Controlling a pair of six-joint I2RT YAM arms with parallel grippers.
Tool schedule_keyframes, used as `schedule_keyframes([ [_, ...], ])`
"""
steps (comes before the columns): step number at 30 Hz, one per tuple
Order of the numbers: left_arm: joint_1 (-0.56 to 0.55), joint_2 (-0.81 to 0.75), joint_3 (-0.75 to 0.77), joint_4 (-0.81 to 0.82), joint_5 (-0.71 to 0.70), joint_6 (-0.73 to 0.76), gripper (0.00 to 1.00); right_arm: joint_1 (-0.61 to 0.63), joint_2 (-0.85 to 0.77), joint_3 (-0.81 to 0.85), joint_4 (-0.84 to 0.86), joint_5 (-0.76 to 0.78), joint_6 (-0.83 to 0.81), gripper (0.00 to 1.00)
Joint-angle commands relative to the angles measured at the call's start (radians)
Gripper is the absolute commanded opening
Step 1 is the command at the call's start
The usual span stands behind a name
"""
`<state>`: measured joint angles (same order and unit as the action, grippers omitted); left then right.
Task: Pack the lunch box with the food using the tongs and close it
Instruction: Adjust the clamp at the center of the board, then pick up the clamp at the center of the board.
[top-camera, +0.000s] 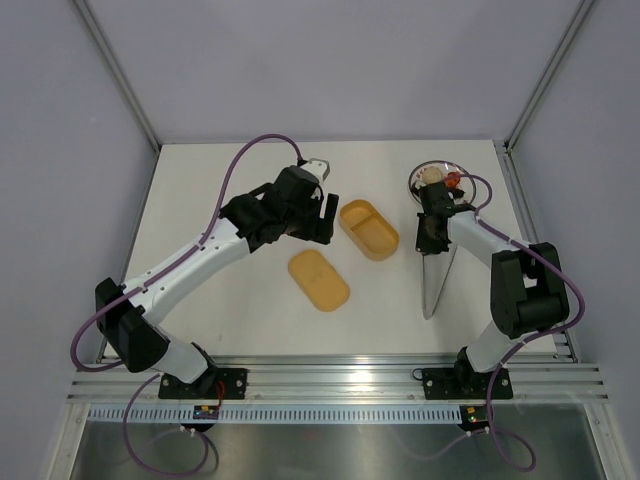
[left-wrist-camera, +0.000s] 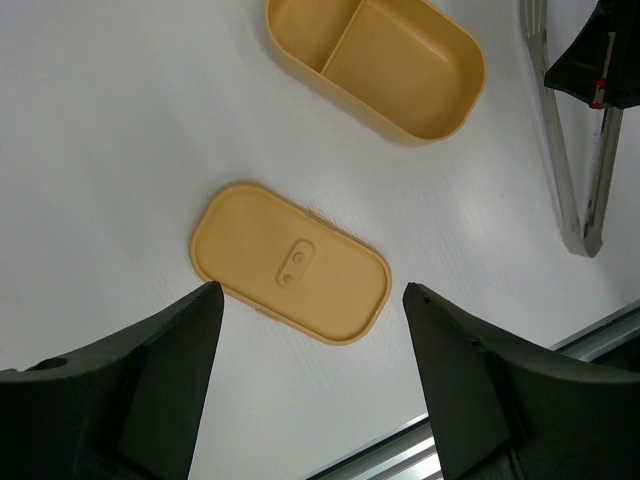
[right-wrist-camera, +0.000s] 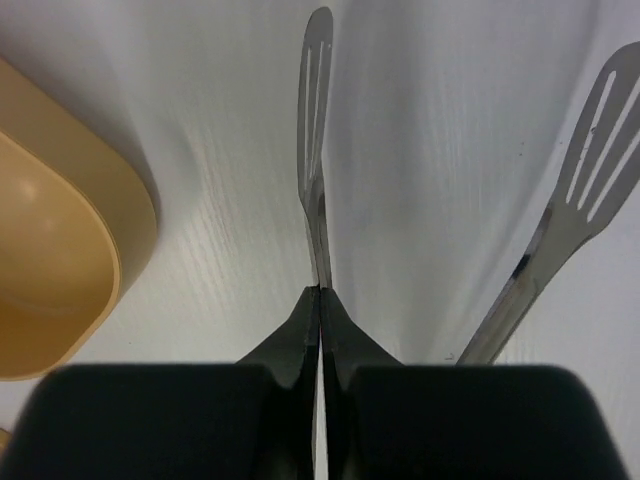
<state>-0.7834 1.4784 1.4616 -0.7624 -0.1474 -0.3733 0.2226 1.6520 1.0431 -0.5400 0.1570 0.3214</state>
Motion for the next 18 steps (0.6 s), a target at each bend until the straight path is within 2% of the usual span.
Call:
schedule_keyframes([
  [1, 0.006, -0.02, 0.0, 0.028, -0.004, 0.013, 0.77, 0.006, -0.02, 0.02, 0.025, -0.03, -0.108, 0.02],
  [6, 0.004, -0.017, -0.014, 0.04, 0.008, 0.01, 0.77, 0.008, -0.087, -0.018, 0.043, -0.022, -0.153, 0.0],
  [7, 0.006, -0.013, -0.014, 0.04, 0.012, 0.008, 0.77, 0.008, -0.093, -0.012, 0.043, -0.017, -0.151, 0.05],
  [9, 0.006, -0.012, -0.014, 0.041, 0.016, 0.007, 0.77, 0.008, -0.098, -0.003, 0.038, -0.013, -0.14, 0.2],
  [10, 0.006, -0.012, -0.014, 0.041, 0.017, 0.005, 0.77, 0.008, -0.103, 0.0, 0.034, -0.011, -0.133, 0.3],
  [11, 0.006, -0.015, -0.015, 0.043, 0.016, 0.007, 0.77, 0.008, -0.106, 0.005, 0.031, -0.007, -0.128, 0.58],
  [14, 0.006, -0.018, -0.018, 0.043, 0.012, 0.007, 0.77, 0.009, -0.116, 0.02, 0.005, 0.024, -0.093, 0.73],
  [15, 0.006, -0.018, -0.02, 0.043, 0.012, 0.007, 0.77, 0.008, -0.126, 0.023, -0.011, 0.033, -0.075, 0.87],
  [17, 0.006, -0.018, -0.021, 0.043, 0.014, 0.005, 0.77, 0.008, -0.164, 0.018, -0.023, 0.045, -0.019, 0.99],
  [18, 0.004, -0.02, -0.023, 0.043, 0.014, 0.005, 0.77, 0.009, -0.185, 0.012, -0.034, 0.047, 0.007, 0.99],
])
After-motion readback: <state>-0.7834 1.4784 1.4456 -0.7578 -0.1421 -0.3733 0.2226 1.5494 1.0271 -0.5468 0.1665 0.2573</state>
